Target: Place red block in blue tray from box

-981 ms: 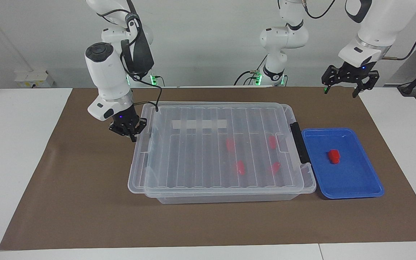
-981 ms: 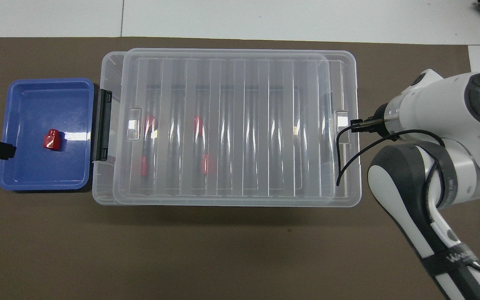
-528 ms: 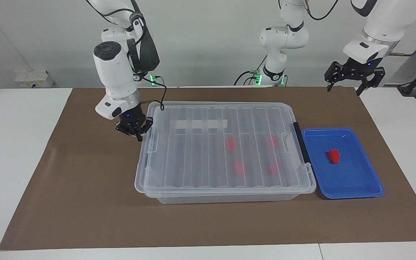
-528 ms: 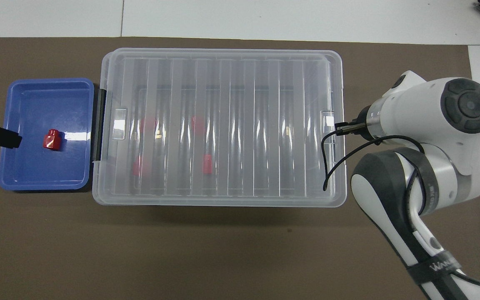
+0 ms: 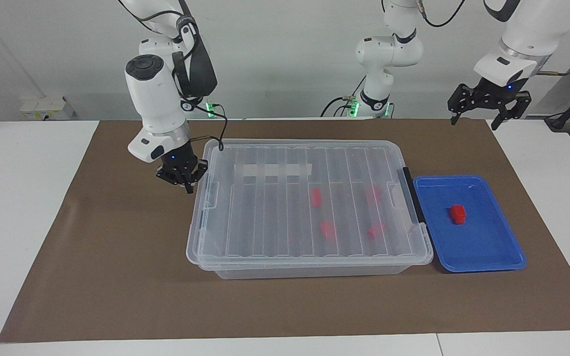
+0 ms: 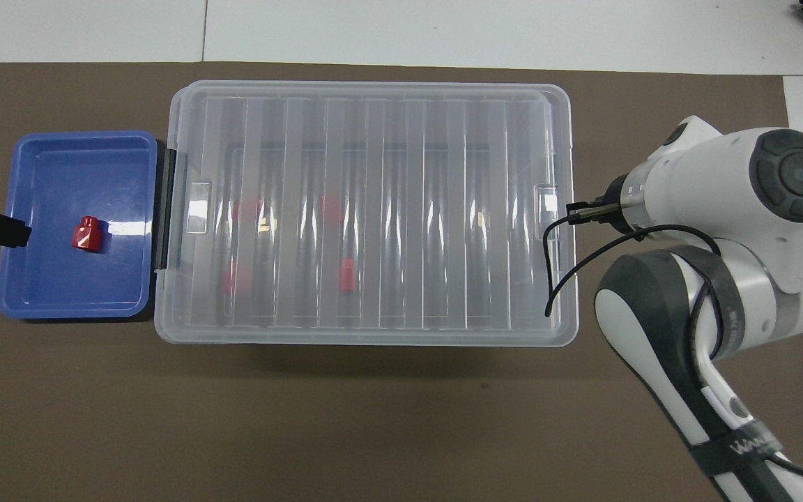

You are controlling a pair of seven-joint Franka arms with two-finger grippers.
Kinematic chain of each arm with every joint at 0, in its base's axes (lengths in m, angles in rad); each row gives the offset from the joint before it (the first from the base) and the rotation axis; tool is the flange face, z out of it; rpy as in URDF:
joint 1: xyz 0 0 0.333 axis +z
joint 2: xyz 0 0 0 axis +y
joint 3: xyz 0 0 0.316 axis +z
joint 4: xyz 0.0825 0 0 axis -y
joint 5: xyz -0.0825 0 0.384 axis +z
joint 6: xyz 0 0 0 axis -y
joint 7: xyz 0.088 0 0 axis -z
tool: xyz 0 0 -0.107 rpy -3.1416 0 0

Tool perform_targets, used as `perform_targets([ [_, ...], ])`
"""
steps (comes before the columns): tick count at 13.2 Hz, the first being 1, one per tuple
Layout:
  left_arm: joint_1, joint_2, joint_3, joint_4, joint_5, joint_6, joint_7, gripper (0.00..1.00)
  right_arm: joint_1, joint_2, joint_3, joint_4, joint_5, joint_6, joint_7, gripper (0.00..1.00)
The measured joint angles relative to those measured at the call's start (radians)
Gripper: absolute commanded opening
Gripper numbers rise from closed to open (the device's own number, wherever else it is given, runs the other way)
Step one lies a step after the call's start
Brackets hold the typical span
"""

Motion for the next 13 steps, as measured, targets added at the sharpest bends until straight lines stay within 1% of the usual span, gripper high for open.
perform_targets([
  [1,-0.001,0.016,-0.001,0.004,0.000,0.001,0.000,1.00,-0.022,-0.012,-0.001,0.000,0.000,-0.029,0.000,0.00],
  [2,-0.002,0.032,-0.003,0.007,0.000,0.004,0.000,1.00,-0.051,-0.028,-0.002,0.000,0.000,-0.058,0.000,0.23],
  [3,-0.003,0.045,-0.005,0.010,0.000,0.005,0.000,1.00,-0.078,-0.045,-0.003,0.000,0.000,-0.084,0.000,0.85],
  [4,-0.003,0.051,-0.006,0.012,0.000,0.005,0.000,1.00,-0.100,-0.061,-0.004,0.000,0.000,-0.112,0.004,0.93],
  [5,-0.003,0.052,-0.009,0.013,0.000,0.005,0.000,1.00,-0.117,-0.078,-0.005,0.000,0.000,-0.130,0.014,0.98],
  [7,-0.004,0.045,-0.012,0.000,0.000,0.007,0.000,1.00,-0.138,-0.114,-0.006,0.004,0.000,-0.177,0.045,0.99],
  [9,-0.003,0.037,-0.005,-0.036,0.000,0.039,0.001,1.00,-0.150,-0.140,-0.007,0.033,0.000,-0.240,0.058,0.99],
  [11,-0.003,0.030,-0.006,-0.063,0.000,0.067,0.001,1.00,-0.152,-0.144,-0.007,0.115,0.000,-0.320,0.075,0.99],
  [13,-0.004,0.028,-0.011,-0.064,0.000,0.070,0.001,1.00,-0.151,-0.135,-0.007,0.205,0.000,-0.383,0.103,0.99],
])
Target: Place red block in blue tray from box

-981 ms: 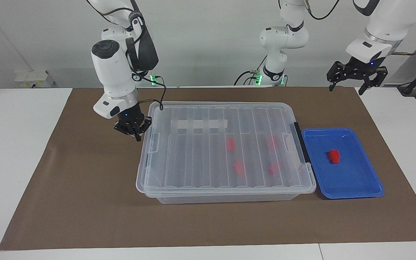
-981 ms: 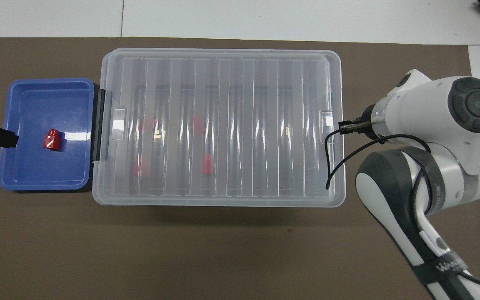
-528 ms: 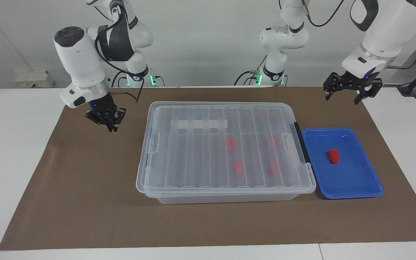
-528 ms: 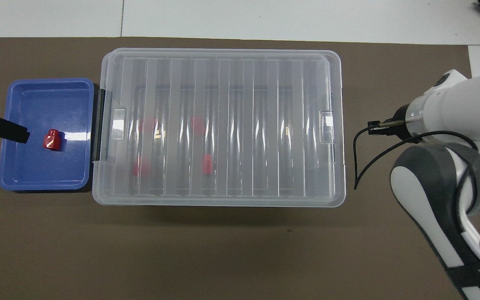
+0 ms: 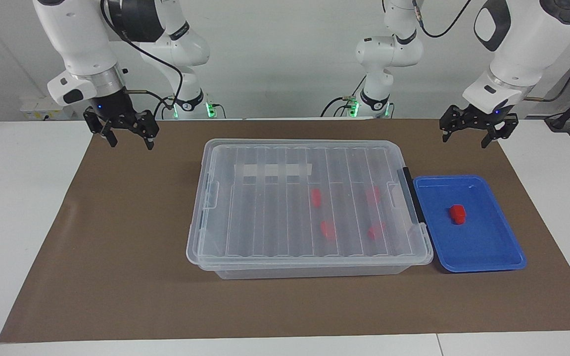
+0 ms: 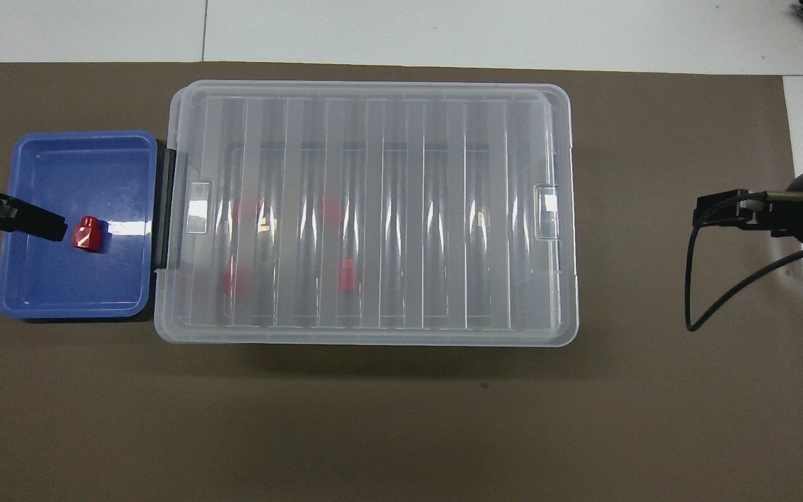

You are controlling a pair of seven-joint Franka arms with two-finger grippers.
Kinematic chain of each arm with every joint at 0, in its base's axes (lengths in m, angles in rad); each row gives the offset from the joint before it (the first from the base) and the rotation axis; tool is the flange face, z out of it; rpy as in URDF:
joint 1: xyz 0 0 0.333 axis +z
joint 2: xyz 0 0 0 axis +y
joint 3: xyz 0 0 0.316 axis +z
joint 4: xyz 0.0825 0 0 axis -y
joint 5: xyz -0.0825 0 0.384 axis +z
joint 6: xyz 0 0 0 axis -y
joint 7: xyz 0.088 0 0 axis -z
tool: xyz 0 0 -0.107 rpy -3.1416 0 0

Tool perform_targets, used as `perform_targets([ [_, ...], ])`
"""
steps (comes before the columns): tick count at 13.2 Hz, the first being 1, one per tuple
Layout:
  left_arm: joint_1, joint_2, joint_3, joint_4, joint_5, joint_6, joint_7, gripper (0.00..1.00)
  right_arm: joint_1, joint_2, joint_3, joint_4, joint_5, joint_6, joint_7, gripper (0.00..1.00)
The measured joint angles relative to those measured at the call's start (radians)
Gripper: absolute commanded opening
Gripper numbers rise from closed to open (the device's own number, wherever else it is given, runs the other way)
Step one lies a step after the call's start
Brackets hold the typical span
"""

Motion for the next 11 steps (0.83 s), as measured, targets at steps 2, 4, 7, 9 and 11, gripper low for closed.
perform_targets([
  [2,0.000,-0.004,0.000,0.000,0.000,-0.003,0.000,1.00,0.000,0.017,0.001,0.080,0.000,-0.053,0.005,0.99],
  [4,0.000,-0.010,0.000,0.002,0.000,-0.023,0.000,1.00,0.000,0.046,0.002,0.159,0.000,-0.122,0.006,0.99],
  [7,0.000,-0.021,0.001,0.005,0.000,-0.062,0.000,1.00,0.000,0.069,0.003,0.211,0.000,-0.204,0.006,1.00],
  [9,0.000,-0.025,0.001,0.006,0.000,-0.064,0.000,1.00,0.001,0.062,0.005,0.208,0.000,-0.230,0.006,1.00],
  [11,0.000,-0.030,-0.001,0.006,0.000,-0.064,0.000,1.00,0.001,0.052,0.006,0.202,0.000,-0.235,0.005,1.00],
])
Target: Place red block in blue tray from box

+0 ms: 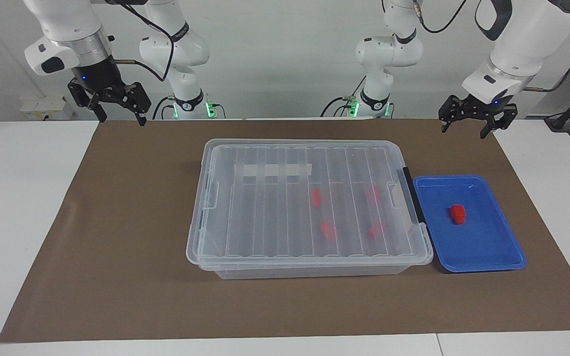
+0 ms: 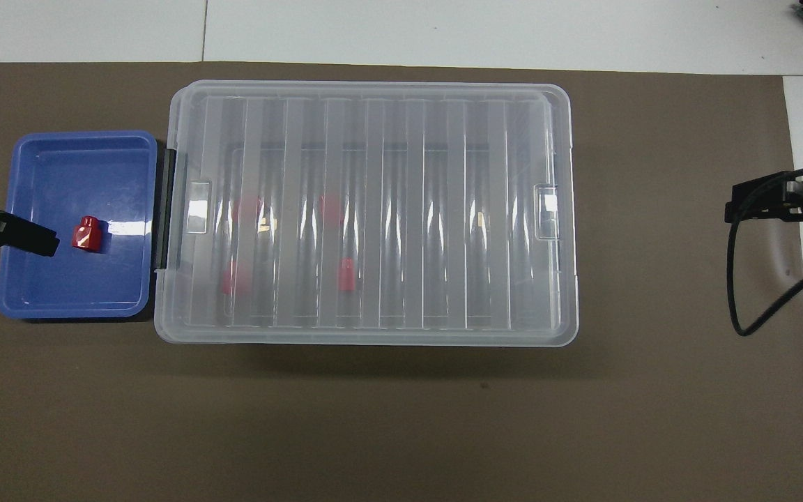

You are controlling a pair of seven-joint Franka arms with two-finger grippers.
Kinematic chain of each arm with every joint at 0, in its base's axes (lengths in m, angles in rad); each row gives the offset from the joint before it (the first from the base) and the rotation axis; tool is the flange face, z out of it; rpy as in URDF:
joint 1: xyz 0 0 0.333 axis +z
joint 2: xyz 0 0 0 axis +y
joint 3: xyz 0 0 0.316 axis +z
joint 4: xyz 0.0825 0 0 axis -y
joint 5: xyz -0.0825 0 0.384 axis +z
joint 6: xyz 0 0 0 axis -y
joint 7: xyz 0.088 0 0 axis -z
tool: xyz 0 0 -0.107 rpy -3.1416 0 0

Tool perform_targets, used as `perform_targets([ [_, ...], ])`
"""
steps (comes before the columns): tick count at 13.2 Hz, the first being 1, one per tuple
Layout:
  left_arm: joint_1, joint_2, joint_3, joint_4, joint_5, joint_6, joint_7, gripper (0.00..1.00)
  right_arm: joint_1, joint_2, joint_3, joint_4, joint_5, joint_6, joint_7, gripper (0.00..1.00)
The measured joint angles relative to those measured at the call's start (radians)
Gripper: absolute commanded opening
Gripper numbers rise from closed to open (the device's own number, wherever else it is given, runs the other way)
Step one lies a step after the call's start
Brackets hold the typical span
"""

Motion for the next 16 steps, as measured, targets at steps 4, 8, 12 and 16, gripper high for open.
perform_targets([
  [4,0.006,-0.013,0.012,-0.002,0.000,-0.004,0.000,1.00,0.000,-0.004,0.002,-0.014,0.000,0.000,-0.008,1.00],
  [8,0.012,-0.013,0.012,-0.002,0.000,-0.006,0.000,1.00,0.006,-0.005,0.003,-0.032,0.000,0.000,-0.015,1.00],
  [12,0.012,-0.013,0.012,-0.002,0.000,-0.007,0.000,1.00,0.006,-0.007,0.003,-0.040,0.002,0.000,-0.019,1.00],
  [16,0.012,-0.013,0.012,-0.002,0.000,-0.007,0.000,1.00,0.006,-0.010,0.003,-0.045,0.004,0.000,-0.026,1.00],
])
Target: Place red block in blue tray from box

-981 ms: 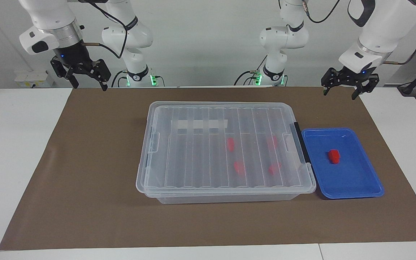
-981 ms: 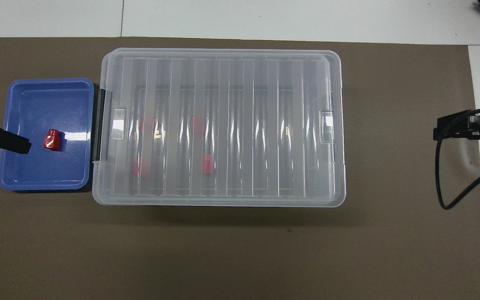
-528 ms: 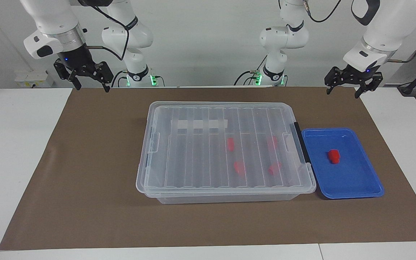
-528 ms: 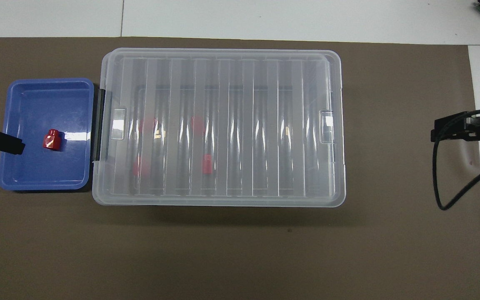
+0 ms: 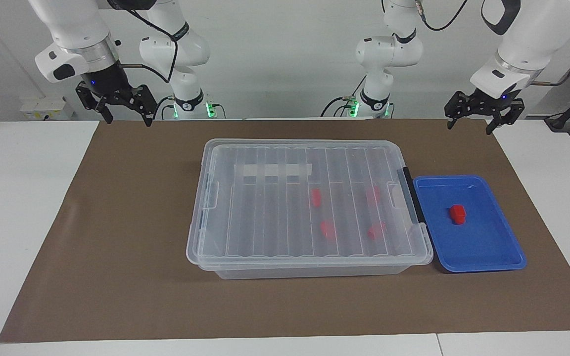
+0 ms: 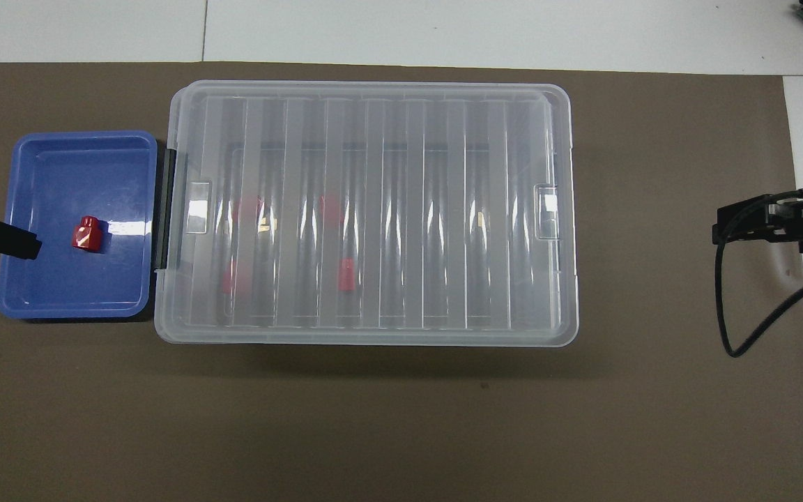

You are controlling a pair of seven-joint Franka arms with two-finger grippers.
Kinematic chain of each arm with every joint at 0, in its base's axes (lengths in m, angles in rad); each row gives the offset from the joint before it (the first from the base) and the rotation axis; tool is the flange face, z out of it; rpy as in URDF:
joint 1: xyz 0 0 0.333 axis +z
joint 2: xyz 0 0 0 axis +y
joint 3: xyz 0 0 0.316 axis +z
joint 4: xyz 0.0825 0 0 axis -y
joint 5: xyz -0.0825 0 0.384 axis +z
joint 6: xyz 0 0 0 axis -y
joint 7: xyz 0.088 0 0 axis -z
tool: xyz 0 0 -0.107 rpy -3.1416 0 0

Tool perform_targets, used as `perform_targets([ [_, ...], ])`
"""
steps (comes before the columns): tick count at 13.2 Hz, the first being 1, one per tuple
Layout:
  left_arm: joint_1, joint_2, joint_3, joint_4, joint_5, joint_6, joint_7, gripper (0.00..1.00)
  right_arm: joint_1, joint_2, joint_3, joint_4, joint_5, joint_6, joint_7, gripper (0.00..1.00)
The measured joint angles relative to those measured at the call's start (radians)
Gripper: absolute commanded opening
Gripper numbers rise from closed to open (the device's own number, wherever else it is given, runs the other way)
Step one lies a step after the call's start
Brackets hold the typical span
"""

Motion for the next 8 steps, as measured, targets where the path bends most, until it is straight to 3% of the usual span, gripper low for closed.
perform_targets([
  [8,0.000,0.000,0.000,0.000,0.000,-0.001,0.000,1.00,0.000,-0.001,0.000,-0.004,0.001,0.000,-0.010,1.00],
])
